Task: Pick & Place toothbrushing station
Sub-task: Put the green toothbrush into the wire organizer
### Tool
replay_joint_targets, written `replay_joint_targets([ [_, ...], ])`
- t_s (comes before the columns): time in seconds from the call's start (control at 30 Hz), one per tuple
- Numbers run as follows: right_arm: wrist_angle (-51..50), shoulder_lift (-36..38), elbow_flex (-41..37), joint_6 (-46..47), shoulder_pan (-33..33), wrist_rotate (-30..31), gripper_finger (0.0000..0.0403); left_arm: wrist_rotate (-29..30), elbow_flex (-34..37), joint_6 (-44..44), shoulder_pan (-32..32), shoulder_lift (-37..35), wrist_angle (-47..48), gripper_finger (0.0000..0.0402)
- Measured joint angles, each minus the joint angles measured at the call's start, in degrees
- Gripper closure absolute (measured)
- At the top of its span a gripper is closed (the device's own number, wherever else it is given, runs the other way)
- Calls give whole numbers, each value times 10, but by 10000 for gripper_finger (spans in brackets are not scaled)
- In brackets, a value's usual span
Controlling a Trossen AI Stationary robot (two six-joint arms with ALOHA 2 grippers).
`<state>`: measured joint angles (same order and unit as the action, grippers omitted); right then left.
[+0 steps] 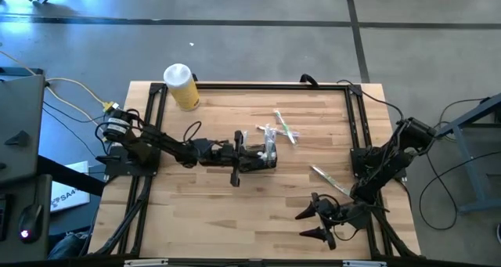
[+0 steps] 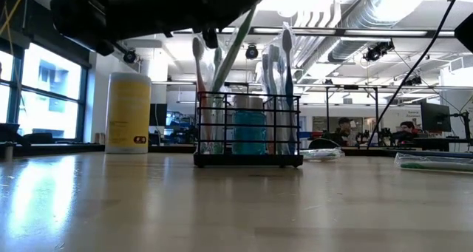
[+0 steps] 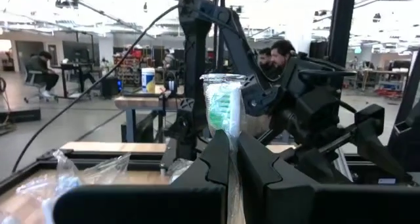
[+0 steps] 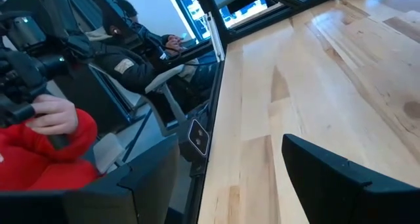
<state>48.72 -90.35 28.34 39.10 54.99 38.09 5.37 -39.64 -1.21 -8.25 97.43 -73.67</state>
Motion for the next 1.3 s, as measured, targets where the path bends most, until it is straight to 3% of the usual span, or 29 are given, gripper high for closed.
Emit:
replay_joint_targets([
  [0.2, 0, 0, 0, 1, 7, 9, 141, 6, 22, -10, 0, 0, -5, 400],
  [0.47, 0, 0, 0, -2, 6, 10, 141, 24, 85, -27, 0, 0, -105, 400],
  [1.3, 0, 0, 0, -14, 0, 8, 141, 49, 88, -36, 0, 0, -83, 385],
])
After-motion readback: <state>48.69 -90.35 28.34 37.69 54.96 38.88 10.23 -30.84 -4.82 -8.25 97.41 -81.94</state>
